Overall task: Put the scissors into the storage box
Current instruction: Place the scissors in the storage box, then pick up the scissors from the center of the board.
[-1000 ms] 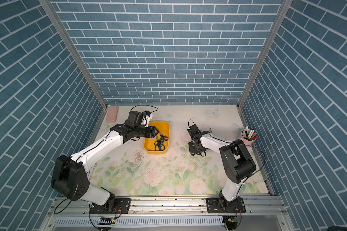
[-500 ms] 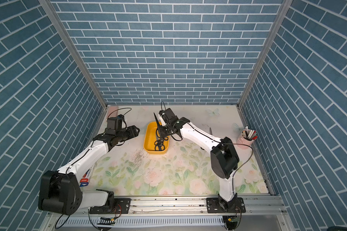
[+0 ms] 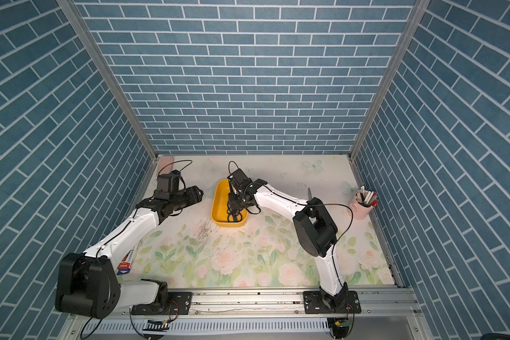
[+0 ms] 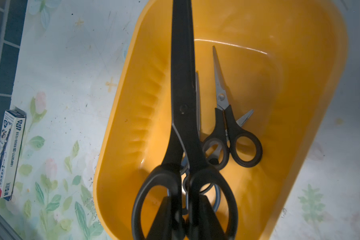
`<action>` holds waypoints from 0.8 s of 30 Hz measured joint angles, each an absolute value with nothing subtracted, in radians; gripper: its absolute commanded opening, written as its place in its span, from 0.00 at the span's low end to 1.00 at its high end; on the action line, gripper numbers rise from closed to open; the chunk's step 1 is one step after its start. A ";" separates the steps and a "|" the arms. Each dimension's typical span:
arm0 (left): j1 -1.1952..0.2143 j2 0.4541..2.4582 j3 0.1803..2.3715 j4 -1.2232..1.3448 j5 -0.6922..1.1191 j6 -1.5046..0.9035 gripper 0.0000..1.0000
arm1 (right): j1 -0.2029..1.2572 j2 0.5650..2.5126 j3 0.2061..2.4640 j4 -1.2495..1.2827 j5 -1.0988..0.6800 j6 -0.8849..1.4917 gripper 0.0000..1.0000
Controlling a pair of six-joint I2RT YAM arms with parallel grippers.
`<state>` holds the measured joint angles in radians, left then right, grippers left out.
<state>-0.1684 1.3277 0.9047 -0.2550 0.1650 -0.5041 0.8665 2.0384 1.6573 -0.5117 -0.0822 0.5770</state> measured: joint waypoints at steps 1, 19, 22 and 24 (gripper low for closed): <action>-0.168 1.331 0.905 -0.255 0.165 -0.504 0.68 | 0.870 2.039 1.657 -0.511 -0.082 0.580 0.18; -0.255 1.335 0.949 -0.273 0.170 -0.416 0.66 | 0.847 1.888 1.563 -0.504 0.045 0.545 0.56; -0.385 1.335 1.019 -0.251 0.215 -0.343 0.66 | 0.723 1.747 1.458 -0.492 0.056 0.483 0.55; -0.473 1.341 1.063 -0.213 0.276 -0.289 0.66 | 0.581 1.679 1.377 -0.479 0.068 0.435 0.54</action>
<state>-0.4732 1.3415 1.0634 -0.2131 0.2760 -0.2886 0.5812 1.6787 1.3766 -0.4786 0.0685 0.4351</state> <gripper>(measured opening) 0.659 0.550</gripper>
